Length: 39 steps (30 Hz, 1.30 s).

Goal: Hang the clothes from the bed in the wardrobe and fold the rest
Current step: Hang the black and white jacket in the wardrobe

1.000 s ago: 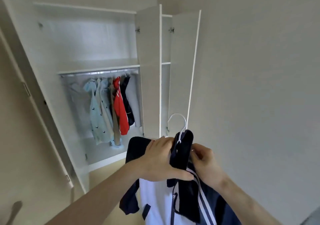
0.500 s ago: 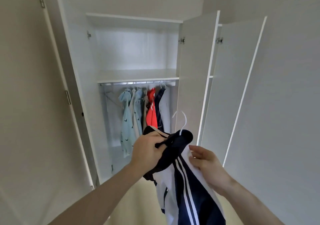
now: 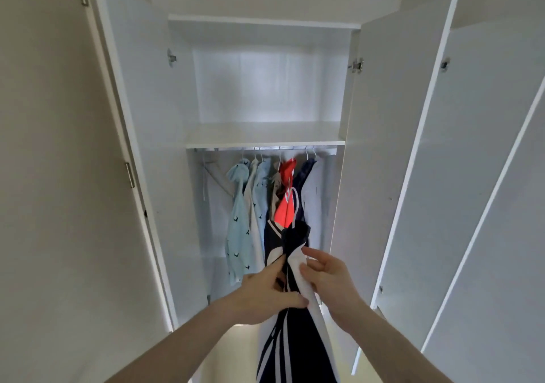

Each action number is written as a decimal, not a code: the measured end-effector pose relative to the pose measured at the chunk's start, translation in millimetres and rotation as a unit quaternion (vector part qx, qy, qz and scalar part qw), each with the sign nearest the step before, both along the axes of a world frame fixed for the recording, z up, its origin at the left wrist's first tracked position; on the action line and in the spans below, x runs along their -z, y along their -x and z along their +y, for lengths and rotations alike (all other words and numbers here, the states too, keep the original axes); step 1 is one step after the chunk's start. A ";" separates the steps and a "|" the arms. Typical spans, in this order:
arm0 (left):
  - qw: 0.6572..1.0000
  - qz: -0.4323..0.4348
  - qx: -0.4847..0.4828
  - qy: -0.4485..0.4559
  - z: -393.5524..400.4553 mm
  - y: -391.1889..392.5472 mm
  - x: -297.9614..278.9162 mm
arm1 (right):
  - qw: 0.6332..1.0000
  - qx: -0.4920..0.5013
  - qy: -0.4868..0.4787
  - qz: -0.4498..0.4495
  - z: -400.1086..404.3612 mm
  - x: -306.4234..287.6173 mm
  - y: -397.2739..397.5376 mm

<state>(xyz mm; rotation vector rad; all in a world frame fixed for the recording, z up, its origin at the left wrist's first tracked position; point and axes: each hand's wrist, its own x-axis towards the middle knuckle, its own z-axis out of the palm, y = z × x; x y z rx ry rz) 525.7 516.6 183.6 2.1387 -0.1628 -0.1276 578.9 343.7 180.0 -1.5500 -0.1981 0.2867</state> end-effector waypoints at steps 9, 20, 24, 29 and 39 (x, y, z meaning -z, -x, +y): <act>0.964 -0.133 -0.154 -0.169 3.5 -131.7 20.7 | 0.997 -0.069 0.026 0.010 8.5 8.7 -145.6; 0.937 -0.166 -0.268 -0.151 89.8 -232.0 2.3 | 0.983 -0.173 0.040 -0.044 61.3 11.4 -275.3; 0.955 -0.159 -0.241 -0.059 141.4 -266.9 -13.6 | 0.975 -0.180 0.085 -0.098 76.7 9.0 -312.6; 0.980 -0.036 -0.166 -0.103 187.0 -324.3 -13.0 | 0.966 -0.177 0.124 -0.139 105.9 12.8 -354.3; 0.980 -0.072 -0.174 -0.065 257.4 -419.8 40.2 | 0.925 -0.222 0.271 -0.150 146.6 42.6 -395.7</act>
